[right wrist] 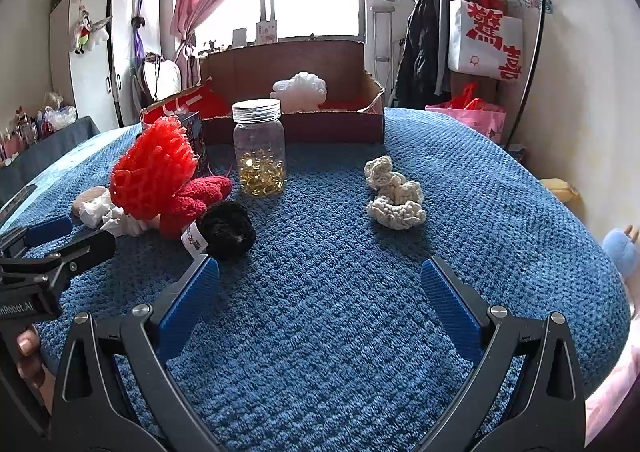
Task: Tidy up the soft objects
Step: 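Withdraw both tools from the box back toward the remaining items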
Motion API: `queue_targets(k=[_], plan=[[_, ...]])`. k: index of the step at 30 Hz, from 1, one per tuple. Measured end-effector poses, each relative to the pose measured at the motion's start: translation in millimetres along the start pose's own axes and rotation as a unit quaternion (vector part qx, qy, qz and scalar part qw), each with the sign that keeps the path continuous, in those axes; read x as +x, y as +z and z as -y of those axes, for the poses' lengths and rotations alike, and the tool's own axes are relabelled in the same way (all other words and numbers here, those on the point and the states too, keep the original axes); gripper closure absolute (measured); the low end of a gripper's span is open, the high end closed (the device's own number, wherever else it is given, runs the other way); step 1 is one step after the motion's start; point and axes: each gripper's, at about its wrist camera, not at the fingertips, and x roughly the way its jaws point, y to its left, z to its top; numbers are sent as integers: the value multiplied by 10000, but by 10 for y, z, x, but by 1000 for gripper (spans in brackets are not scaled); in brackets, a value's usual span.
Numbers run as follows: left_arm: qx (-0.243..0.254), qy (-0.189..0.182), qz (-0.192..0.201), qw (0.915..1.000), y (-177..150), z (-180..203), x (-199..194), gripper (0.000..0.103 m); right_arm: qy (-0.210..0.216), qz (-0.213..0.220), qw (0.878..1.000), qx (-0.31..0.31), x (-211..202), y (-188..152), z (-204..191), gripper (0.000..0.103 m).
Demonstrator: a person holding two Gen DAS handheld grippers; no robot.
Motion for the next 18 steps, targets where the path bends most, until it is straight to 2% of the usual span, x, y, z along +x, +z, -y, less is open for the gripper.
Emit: queue_targets(k=[4, 10, 18], plan=[[-65, -80, -205, 9997, 81, -144, 41, 0, 10, -98, 9999, -44, 69, 73, -41, 0], [-100, -112, -403, 9991, 189, -374, 73, 0, 318, -273, 9991, 34, 171, 235, -96, 0], [297, 185, -517, 9981, 403, -667, 82, 0, 787, -626, 9948, 175, 339, 352, -153, 0]])
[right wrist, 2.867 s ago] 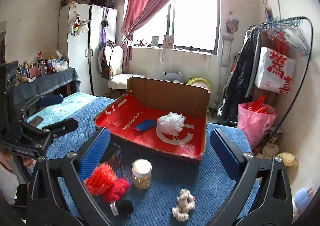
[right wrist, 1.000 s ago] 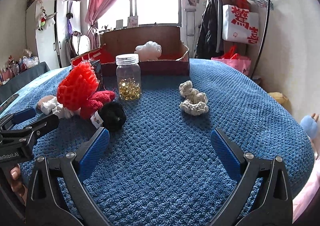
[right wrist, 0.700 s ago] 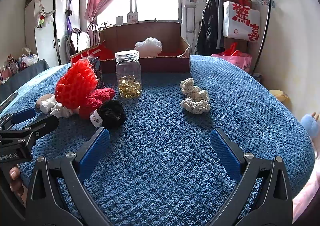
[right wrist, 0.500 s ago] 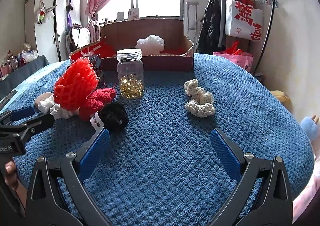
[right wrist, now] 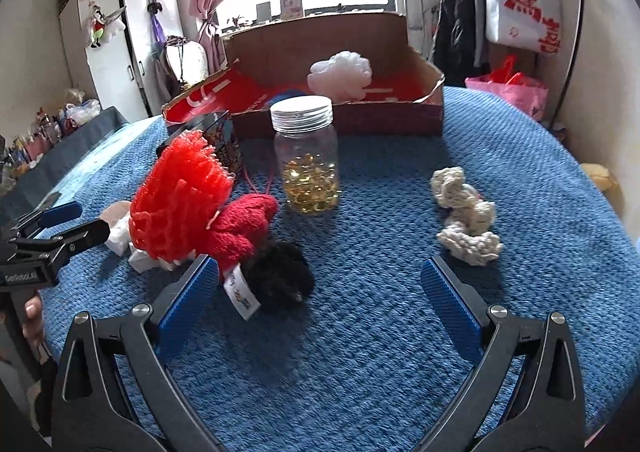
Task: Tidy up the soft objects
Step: 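Withdraw both tools from the box back toward the remaining items, then grasp the tan round sponge with the left tool while the right tool grasps the black knit ball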
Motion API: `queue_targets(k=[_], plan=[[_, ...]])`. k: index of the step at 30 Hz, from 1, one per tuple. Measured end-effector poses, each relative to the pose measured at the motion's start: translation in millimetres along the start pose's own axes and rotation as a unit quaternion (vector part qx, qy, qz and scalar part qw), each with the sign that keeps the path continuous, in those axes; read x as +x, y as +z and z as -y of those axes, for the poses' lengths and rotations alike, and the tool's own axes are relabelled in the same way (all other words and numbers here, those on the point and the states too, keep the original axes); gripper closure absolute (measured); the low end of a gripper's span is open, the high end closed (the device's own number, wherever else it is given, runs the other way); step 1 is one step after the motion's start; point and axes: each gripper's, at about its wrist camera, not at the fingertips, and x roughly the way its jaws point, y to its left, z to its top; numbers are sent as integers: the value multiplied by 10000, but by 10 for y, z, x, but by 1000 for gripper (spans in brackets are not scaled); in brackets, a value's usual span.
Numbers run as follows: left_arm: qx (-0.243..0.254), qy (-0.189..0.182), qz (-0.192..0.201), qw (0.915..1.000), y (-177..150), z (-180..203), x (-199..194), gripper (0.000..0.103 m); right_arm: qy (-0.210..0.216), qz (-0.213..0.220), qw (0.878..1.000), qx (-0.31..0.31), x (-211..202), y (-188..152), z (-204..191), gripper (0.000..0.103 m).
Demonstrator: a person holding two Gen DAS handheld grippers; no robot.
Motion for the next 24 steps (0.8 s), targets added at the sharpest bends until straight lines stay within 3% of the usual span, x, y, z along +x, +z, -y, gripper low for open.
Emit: queue_targets(k=[5, 11, 19, 24], plan=[[31, -19, -180, 9998, 81, -225, 49, 0, 157, -105, 9996, 226, 34, 43, 89, 0], [156, -327, -614, 9975, 59, -381, 134, 0, 204, -336, 9987, 327, 61, 52, 192, 0], [677, -191, -805, 9943, 45, -339, 268, 0, 251, -632, 9976, 132, 131, 20, 170, 0], [824, -261, -825, 9928, 89, -279, 354, 3, 459, -638, 9967, 197, 163, 30, 160, 17]])
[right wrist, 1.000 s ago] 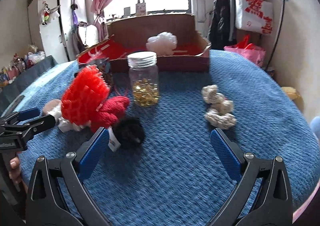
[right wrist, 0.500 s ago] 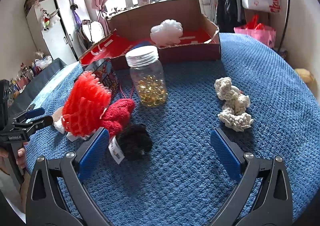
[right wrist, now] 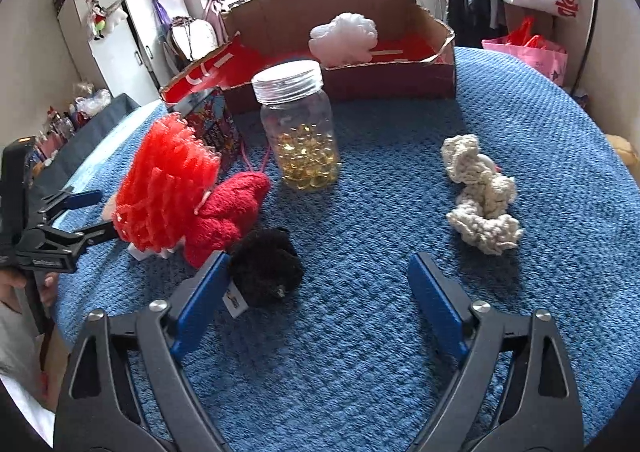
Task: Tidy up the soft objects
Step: 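Grasp the tan round sponge with the left tool while the right tool grasps the black knit ball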
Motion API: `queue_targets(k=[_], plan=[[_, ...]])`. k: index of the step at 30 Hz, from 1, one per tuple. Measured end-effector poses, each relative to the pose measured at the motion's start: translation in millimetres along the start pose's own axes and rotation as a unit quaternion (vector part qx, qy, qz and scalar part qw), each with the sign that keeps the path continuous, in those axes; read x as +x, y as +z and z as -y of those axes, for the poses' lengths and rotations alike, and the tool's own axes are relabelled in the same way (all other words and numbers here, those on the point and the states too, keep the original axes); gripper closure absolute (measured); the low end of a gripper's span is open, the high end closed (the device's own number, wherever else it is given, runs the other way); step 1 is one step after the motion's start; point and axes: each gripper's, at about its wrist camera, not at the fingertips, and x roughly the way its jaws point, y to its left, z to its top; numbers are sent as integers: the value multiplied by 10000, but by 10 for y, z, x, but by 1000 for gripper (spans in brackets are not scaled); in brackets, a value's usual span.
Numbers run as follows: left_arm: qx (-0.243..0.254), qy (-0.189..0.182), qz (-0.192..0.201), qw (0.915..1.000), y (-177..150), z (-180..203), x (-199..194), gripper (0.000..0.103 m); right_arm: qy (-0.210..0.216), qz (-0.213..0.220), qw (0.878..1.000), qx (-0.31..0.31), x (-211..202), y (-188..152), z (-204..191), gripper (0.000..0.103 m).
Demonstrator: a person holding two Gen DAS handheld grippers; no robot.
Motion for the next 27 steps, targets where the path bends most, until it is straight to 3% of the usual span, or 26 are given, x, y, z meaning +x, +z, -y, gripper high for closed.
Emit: queue_targets(k=[5, 9, 10, 27], plan=[[-29, -386, -14, 9992, 43, 31, 58, 28, 396, -87, 9992, -3, 61, 3, -34, 73], [-51, -560, 69, 9984, 12, 47, 1, 51, 412, 162, 9990, -69, -45, -4, -61, 74], [-82, -533, 94, 9985, 7, 50, -12, 52, 372, 220, 9990, -112, -76, -1, -69, 74], [-495, -332, 396, 9974, -183, 39, -444, 54, 48, 589, 9971, -474, -322, 34, -83, 74]])
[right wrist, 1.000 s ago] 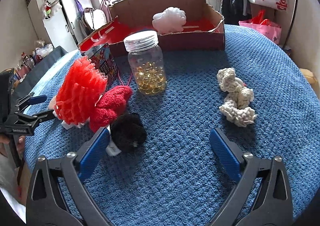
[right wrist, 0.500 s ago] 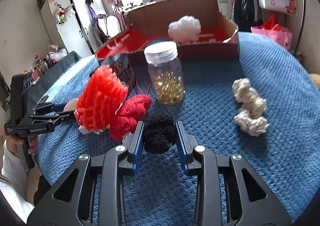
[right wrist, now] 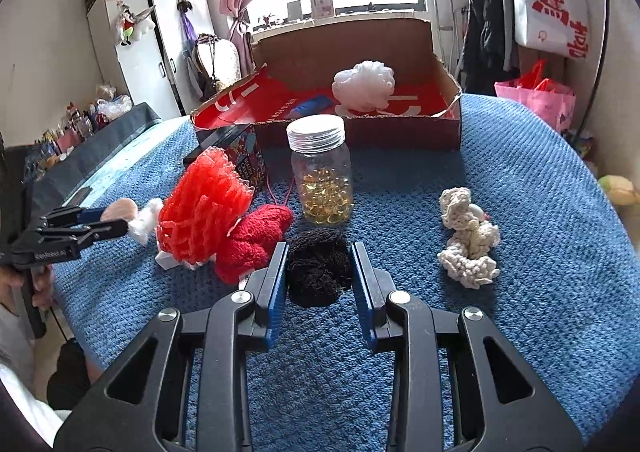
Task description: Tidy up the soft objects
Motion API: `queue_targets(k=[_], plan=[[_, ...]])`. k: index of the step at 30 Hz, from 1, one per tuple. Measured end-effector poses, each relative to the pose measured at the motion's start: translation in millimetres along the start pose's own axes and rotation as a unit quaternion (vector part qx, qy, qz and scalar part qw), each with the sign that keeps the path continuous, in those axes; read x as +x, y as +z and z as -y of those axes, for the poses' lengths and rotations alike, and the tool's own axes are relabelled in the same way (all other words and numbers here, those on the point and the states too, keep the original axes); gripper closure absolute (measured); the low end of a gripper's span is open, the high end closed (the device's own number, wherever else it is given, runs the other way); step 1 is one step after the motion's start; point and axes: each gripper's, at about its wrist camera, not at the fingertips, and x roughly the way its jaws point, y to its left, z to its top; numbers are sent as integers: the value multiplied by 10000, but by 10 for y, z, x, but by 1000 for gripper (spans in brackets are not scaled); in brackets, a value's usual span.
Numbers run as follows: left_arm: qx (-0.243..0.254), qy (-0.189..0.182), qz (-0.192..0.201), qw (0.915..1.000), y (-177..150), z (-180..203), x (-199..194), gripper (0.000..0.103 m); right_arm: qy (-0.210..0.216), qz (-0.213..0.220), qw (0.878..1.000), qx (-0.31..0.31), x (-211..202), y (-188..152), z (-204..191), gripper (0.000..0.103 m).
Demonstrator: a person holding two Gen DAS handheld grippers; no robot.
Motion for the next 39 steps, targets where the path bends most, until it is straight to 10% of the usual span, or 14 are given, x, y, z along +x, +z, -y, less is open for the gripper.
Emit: queue_targets(k=[13, 19, 25, 29, 34, 36, 39], plan=[[-201, -151, -209, 9995, -94, 58, 120, 52, 35, -197, 9998, -30, 57, -108, 27, 74], [-110, -98, -194, 9997, -177, 83, 122, 23, -220, -405, 9987, -233, 137, -196, -10, 72], [18, 197, -184, 9996, -199, 84, 156, 22, -170, -454, 9988, -107, 178, -232, 61, 71], [165, 341, -104, 9992, -193, 123, 182, 22, -117, -372, 9992, -84, 157, -239, 62, 28], [314, 457, 3, 9985, -185, 188, 226, 24, -404, -177, 9983, -385, 123, -252, -12, 29], [329, 447, 62, 9984, -183, 200, 222, 40, -429, -98, 9981, -426, 112, -251, -22, 31], [318, 400, 133, 9986, -186, 210, 198, 49, -486, -40, 9975, -506, 103, -261, -40, 72]])
